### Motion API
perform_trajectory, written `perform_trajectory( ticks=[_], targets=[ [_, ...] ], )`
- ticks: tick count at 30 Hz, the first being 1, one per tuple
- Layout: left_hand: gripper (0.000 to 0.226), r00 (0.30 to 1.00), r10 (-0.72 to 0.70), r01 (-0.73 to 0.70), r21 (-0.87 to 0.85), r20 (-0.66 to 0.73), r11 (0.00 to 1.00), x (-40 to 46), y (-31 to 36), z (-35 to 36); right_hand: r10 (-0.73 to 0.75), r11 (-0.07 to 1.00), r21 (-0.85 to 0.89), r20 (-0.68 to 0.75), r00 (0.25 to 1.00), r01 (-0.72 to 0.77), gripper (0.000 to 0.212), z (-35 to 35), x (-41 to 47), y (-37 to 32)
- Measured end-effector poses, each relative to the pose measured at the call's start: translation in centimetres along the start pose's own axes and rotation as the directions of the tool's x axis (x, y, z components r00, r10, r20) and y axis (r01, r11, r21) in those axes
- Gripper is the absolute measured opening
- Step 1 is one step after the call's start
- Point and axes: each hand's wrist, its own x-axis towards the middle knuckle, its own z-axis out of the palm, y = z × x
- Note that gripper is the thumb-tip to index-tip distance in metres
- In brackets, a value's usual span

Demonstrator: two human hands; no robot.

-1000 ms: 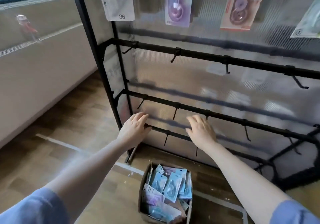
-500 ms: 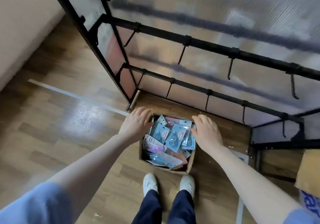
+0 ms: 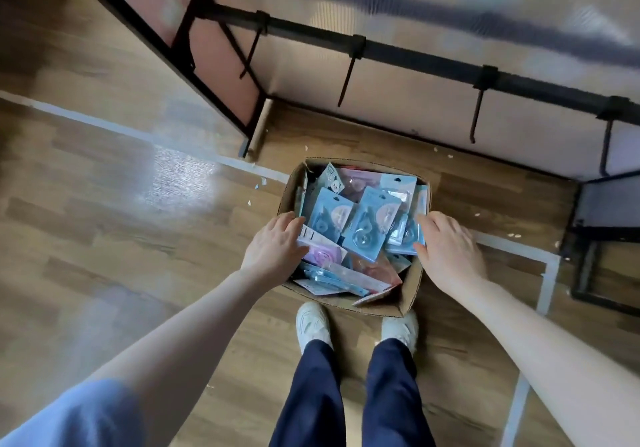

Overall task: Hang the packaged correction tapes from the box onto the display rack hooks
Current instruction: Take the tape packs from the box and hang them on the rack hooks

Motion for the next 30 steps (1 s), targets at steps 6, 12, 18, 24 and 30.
perform_trajectory(
  ticks=[6, 12, 18, 24, 30],
  targets=[
    [0.055, 0.996, -0.003, -0.001, 0.042, 0.088, 0.999, 3.0, -1.5, 6.0, 0.009, 1.0, -0.005, 0.054, 0.998, -0.009, 0.05, 5.5, 3.7, 0.6],
    [0.058, 0.985, -0.024, 0.008, 0.091, 0.172, 0.996, 4.7, -2.8, 10.8, 0.008, 1.0, -0.015, 0.093, 0.996, -0.007, 0.051, 9.0, 6.0, 0.7],
    [0.06, 0.987, -0.049, 0.035, 0.093, 0.153, 0.995, 6.4, -3.8, 13.8, 0.0, 1.0, 0.023, 0.066, 0.998, -0.001, 0.054, 11.1, 8.7, 1.0],
    [0.051, 0.997, -0.059, 0.054, 0.102, 0.047, 0.993, 7.7, -4.8, 15.8, -0.003, 0.998, 0.056, 0.02, 1.0, 0.002, 0.058, 12.2, 10.9, 1.2],
    [0.026, 0.992, -0.12, 0.107, 0.208, 0.05, 0.972, 8.6, -5.0, 16.1, 0.006, 0.991, 0.132, -0.02, 1.0, -0.004, 0.069, 12.6, 12.0, 1.2]
  ],
)
